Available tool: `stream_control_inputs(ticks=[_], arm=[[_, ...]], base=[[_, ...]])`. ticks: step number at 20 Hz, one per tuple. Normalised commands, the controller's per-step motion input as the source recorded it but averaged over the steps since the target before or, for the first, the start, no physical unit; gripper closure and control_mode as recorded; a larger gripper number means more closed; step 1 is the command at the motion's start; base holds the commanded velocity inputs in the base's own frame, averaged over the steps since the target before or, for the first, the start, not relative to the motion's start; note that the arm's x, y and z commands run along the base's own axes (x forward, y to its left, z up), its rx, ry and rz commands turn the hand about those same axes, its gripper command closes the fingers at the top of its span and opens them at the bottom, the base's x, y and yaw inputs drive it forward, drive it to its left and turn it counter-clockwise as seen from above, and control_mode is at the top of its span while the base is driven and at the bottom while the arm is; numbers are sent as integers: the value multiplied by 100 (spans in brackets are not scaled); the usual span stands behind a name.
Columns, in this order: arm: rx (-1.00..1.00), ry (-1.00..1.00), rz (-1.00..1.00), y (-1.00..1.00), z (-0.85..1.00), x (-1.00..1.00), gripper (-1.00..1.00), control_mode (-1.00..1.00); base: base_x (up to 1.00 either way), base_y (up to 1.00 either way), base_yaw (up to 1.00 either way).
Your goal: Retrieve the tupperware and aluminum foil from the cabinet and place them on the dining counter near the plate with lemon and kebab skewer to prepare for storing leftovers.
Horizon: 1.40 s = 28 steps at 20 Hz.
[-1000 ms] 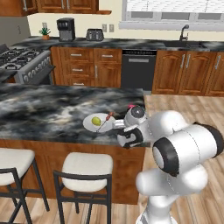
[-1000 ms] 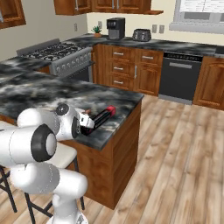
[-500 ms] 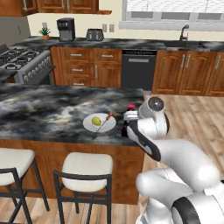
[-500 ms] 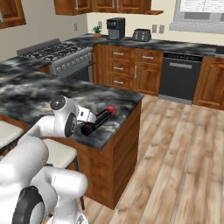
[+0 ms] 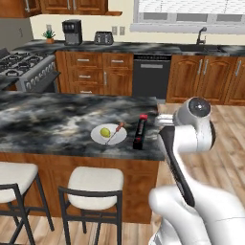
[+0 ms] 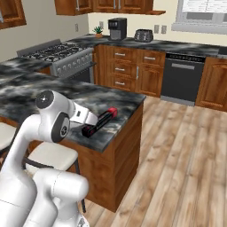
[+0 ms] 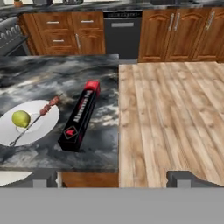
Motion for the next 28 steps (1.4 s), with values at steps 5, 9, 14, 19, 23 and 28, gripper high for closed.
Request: stream_control_inputs(ticks=[5, 9, 14, 19, 23, 28], arm=[[0, 0, -7, -56, 55, -82, -100, -100], [0, 0, -1, -27, 25, -70, -100, 100], [0, 0, 0, 0, 0, 0, -100, 100], [0, 0, 0, 0, 0, 0, -100, 100], [0, 0, 0, 0, 0, 0, -100, 100], [0, 0, 0, 0, 0, 0, -100, 100]], base=[[0, 0, 0], [-24, -4, 0], [-53, -27, -7], [-16, -92, -35], [0, -100, -65], [33, -85, -62]])
